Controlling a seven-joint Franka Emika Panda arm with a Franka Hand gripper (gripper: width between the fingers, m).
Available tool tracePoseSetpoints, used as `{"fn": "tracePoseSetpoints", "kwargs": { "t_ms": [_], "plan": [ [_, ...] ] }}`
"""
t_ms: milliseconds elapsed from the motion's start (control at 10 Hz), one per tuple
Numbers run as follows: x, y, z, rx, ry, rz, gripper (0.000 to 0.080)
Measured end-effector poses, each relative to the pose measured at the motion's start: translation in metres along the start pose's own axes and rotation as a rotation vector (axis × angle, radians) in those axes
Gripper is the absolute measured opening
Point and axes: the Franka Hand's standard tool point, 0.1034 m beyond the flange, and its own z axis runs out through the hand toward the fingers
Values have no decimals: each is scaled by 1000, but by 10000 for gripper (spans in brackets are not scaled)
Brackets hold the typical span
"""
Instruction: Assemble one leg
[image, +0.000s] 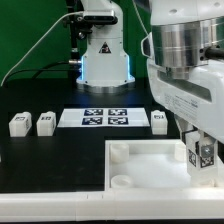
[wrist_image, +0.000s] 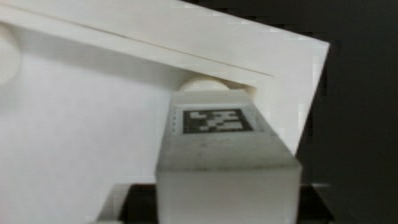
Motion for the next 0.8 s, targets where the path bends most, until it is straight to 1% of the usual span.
{"fn": "tracePoseSetpoints", "kwargs": {
  "t_ms": [100,200,300,400,500,600,700,800],
  "plan": [
    [-5,3,1,29,-13,226,294],
    [-11,4,2,72,-21,364,294],
    [-14,3,2,83,-24,375,294],
    [-13,3,2,79,-23,303,294],
    [-14,3,3,81,-20,265,366],
    [-11,3,4,89,-8,57,366],
    [-13,2,3,71,-8,-125,555],
    [-17,1,1,44,-21,-277,630]
  ]
}}
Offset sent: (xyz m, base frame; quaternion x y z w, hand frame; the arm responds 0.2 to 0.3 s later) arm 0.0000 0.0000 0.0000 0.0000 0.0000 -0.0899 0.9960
